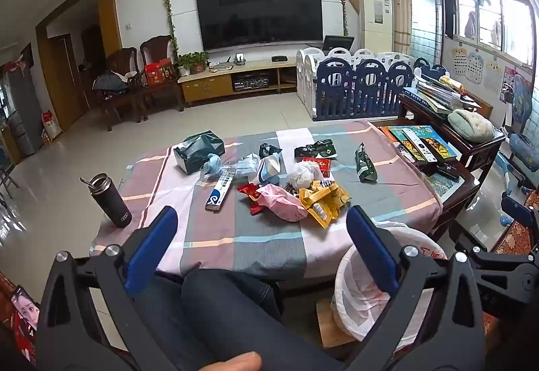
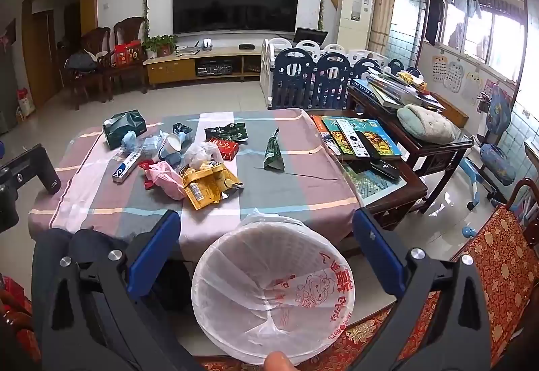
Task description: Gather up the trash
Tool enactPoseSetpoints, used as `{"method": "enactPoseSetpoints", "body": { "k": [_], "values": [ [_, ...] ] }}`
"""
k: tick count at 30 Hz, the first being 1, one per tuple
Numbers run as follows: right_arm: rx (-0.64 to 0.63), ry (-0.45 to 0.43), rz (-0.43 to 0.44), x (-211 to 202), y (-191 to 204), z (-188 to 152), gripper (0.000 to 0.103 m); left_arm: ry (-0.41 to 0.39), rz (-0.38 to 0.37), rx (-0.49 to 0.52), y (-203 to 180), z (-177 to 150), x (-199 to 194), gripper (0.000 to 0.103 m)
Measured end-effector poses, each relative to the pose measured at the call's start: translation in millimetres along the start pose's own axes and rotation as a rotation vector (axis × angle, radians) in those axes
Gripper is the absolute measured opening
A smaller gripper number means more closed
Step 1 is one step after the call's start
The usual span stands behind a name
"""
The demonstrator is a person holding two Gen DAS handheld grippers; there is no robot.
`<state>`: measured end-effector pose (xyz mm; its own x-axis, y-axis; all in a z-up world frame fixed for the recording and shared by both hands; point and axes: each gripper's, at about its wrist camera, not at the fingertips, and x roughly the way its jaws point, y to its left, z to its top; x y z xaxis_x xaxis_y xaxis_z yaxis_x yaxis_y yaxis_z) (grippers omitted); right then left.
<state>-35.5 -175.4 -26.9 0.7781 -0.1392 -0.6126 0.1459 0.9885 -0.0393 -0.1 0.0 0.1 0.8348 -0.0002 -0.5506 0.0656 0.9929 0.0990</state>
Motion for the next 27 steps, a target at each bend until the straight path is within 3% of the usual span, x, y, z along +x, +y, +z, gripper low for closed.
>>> {"method": "enactPoseSetpoints", "body": {
  "k": [27],
  "values": [
    [-0.007,0.015,0.005,2.1,5.2,-6.5,0.101,0.009,0.0,-0.006,-0.6,0.1,-1.7,0.1]
  ]
}}
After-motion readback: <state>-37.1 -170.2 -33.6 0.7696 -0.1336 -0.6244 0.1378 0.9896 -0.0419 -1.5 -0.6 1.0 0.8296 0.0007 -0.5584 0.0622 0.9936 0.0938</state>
